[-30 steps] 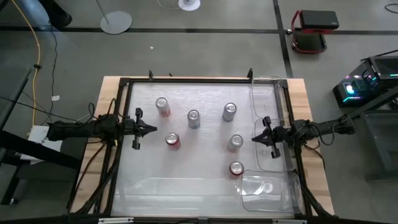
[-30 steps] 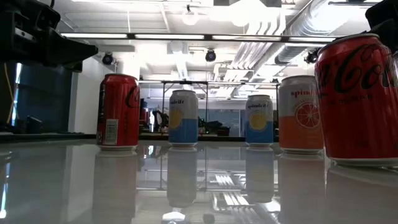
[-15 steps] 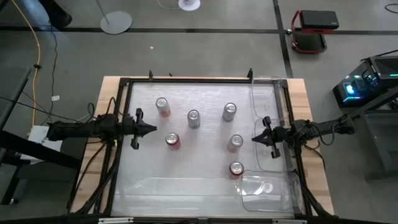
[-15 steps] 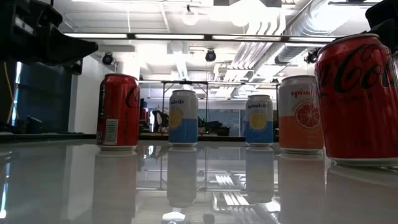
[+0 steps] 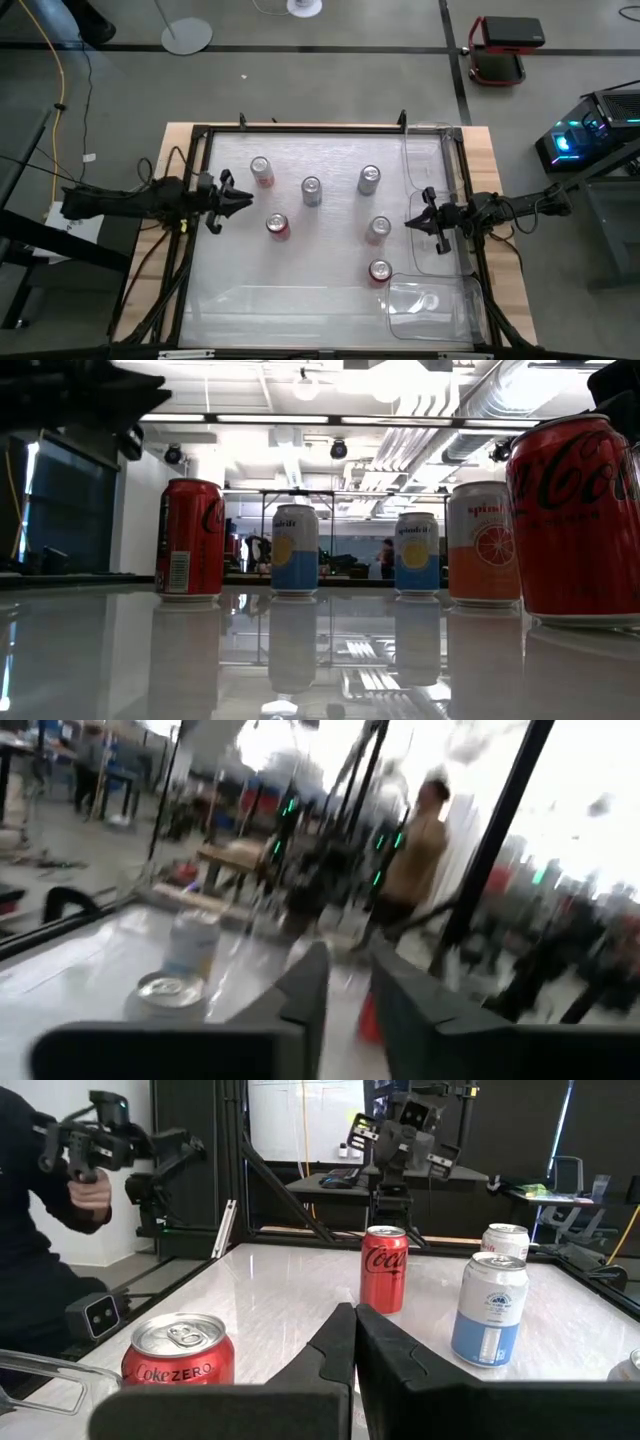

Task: Sort soda cans
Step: Put the left red-black soda can into the bottom transparent bin

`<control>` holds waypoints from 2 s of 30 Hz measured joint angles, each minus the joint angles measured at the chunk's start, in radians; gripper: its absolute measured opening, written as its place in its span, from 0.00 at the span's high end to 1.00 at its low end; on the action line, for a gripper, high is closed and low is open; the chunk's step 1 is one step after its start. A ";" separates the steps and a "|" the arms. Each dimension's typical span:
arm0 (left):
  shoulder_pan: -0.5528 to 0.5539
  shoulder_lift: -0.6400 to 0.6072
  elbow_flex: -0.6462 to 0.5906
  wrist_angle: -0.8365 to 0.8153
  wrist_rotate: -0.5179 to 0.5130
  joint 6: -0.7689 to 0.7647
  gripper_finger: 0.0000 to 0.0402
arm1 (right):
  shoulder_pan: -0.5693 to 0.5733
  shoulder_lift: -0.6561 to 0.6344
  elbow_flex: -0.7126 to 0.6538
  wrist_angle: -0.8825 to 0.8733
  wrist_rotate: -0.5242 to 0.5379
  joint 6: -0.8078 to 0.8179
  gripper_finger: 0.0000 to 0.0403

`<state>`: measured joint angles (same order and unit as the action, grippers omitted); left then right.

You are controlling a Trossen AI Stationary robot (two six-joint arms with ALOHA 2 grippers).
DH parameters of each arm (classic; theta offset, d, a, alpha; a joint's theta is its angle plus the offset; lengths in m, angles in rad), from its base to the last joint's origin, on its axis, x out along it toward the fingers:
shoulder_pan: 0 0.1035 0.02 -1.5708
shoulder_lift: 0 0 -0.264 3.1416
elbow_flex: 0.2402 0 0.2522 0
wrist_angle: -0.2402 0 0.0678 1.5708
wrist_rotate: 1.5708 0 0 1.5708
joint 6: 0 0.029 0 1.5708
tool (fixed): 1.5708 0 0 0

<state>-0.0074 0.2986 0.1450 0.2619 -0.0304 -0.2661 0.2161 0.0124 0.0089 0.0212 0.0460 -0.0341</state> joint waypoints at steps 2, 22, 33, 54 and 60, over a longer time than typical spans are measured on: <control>0.000 0.077 0.069 -0.066 0.012 0.039 0.72 | 0.000 0.000 0.000 0.000 0.000 0.000 1.00; -0.151 0.703 0.478 -0.304 -0.074 0.250 0.14 | 0.000 0.001 0.000 0.000 0.000 0.000 1.00; -0.229 0.798 0.636 -0.610 -0.371 0.051 0.14 | 0.000 0.001 0.000 0.000 0.000 0.000 1.00; -0.560 1.015 0.397 -0.439 -1.007 -0.642 0.14 | 0.000 0.001 0.000 0.000 0.000 0.000 1.00; -0.547 1.120 0.397 -0.381 -1.010 -0.688 0.14 | 0.000 0.000 0.000 0.000 0.000 0.000 1.00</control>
<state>-0.5545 1.4184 0.5419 -0.1194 -1.0404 -0.9544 0.2165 0.0128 0.0090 0.0212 0.0460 -0.0341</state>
